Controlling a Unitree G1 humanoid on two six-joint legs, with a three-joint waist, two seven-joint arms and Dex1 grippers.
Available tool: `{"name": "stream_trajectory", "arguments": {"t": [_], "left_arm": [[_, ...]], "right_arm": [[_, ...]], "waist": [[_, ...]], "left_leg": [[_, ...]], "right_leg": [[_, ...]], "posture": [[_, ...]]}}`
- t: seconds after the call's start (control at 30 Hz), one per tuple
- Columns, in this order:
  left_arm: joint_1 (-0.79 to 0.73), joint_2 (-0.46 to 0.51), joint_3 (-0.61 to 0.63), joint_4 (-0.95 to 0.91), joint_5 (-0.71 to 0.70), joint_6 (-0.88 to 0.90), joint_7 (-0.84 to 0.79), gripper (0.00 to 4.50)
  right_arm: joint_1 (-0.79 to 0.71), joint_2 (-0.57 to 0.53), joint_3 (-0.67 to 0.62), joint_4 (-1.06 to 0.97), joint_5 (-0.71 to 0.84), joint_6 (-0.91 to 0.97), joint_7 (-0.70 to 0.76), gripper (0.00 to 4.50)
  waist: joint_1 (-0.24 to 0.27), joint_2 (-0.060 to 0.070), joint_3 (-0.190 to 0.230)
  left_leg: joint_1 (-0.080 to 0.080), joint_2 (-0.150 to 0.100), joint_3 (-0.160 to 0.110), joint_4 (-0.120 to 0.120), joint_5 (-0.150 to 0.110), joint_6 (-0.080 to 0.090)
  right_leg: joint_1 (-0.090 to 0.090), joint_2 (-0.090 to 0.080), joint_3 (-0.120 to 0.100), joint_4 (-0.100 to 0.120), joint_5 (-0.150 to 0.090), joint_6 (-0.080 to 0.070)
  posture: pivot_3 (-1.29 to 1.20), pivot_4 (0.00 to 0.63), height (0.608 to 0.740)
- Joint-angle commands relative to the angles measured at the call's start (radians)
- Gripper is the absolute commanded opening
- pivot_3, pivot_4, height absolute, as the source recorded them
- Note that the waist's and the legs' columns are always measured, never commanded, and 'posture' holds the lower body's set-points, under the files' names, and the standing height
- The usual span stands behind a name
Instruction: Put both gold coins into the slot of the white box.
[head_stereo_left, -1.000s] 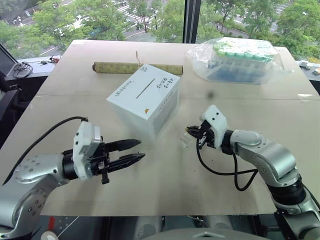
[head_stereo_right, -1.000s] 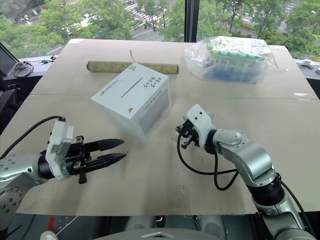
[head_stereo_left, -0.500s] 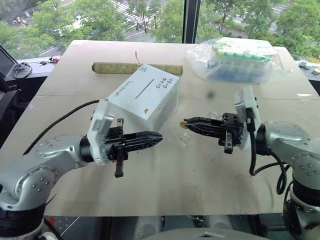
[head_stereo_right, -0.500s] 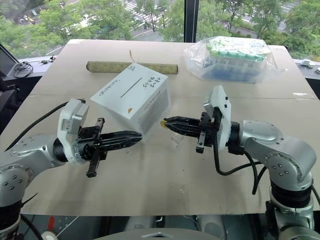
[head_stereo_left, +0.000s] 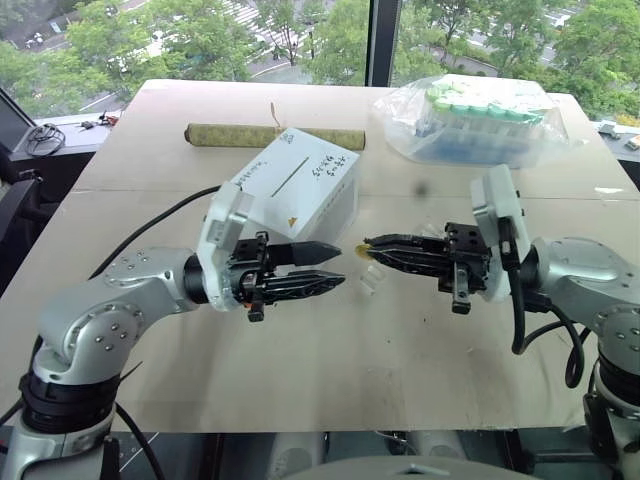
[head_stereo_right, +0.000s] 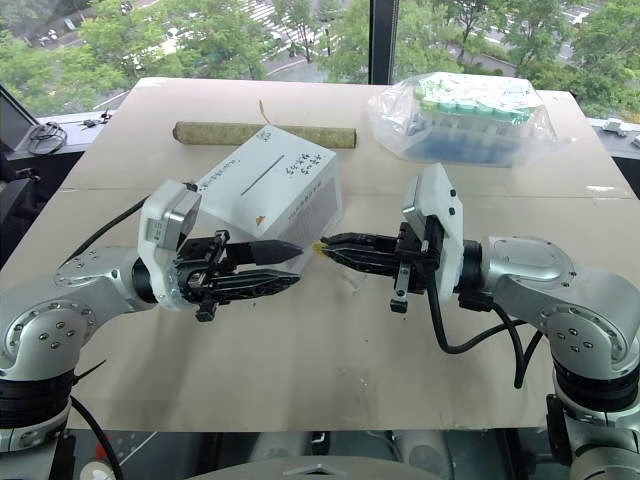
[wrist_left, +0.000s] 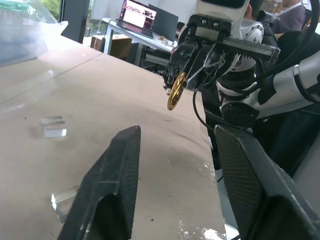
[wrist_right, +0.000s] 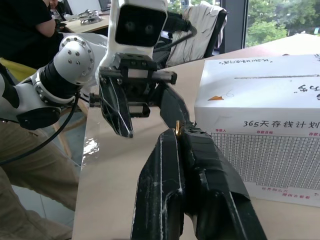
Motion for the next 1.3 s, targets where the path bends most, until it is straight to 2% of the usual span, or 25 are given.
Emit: {"name": "stream_trajectory", "arguments": {"t": [0.03,0.13,0.2,0.67,0.77,0.8,0.87,1.3], "left_arm": [[-0.023,-0.014,0.005,-0.003,0.011,-0.029,-0.013,2.08],[-0.035,-0.030,0.001,-0.005,0.004,-0.023,-0.003,2.08],[-0.041,-0.036,-0.003,-0.008,0.007,-0.023,-0.002,1.60],[-0.067,-0.057,-0.017,-0.007,0.016,-0.020,-0.003,1.60],[-0.073,-0.059,-0.017,-0.003,0.006,-0.015,-0.004,1.05],[-0.074,-0.060,-0.018,-0.003,0.005,-0.015,-0.005,0.46],[-0.076,-0.062,-0.019,-0.002,0.003,-0.015,-0.006,0.04],[-0.061,-0.066,-0.001,0.013,-0.007,-0.016,-0.016,0.04]], "right_arm": [[-0.013,-0.010,0.007,-0.027,0.029,-0.028,0.002,0.00],[-0.030,-0.008,0.026,-0.020,0.037,-0.034,0.000,0.00],[-0.040,-0.008,0.038,-0.014,0.039,-0.037,0.001,0.00],[-0.071,-0.013,0.071,0.011,0.041,-0.049,0.005,0.00],[-0.071,-0.016,0.075,0.011,0.042,-0.052,0.005,0.00],[-0.071,-0.017,0.077,0.011,0.042,-0.053,0.005,0.00],[-0.071,-0.020,0.081,0.012,0.042,-0.053,0.006,0.00],[-0.047,-0.047,0.084,0.010,0.054,-0.059,0.016,0.00]], "waist": [[0.000,0.000,0.000],[0.000,0.000,0.000],[0.000,0.000,0.000],[0.000,0.000,0.000],[0.000,0.000,0.000],[0.000,0.000,0.000],[0.000,0.000,0.000],[0.000,0.000,0.000]], "left_leg": [[0.000,0.000,0.000,0.000,0.000,0.000],[0.000,0.000,0.000,0.000,0.000,0.000],[0.000,0.001,0.000,0.000,0.000,0.000],[0.000,0.000,0.000,0.000,0.000,0.000],[0.000,0.000,0.000,0.000,0.000,0.000],[0.000,0.000,0.000,0.000,0.000,0.000],[0.000,0.000,0.000,0.000,0.000,0.000],[0.000,0.000,0.000,0.000,0.000,0.000]], "right_leg": [[0.000,0.000,0.000,0.000,0.000,0.000],[0.000,0.000,0.000,0.000,0.000,0.000],[0.000,0.000,0.000,0.000,0.000,0.000],[0.000,0.000,0.000,0.000,0.000,0.000],[0.000,0.000,0.000,0.000,0.000,0.000],[0.000,0.000,0.000,0.000,0.000,0.000],[0.000,0.000,0.000,0.000,0.000,0.000],[0.000,0.000,0.000,0.000,0.000,0.000]], "posture": [[0.00,0.150,0.740],[0.00,0.150,0.740],[0.00,0.150,0.740],[0.00,0.150,0.740],[0.00,0.150,0.740],[0.00,0.150,0.740],[0.00,0.150,0.740],[0.00,0.150,0.740]]}}
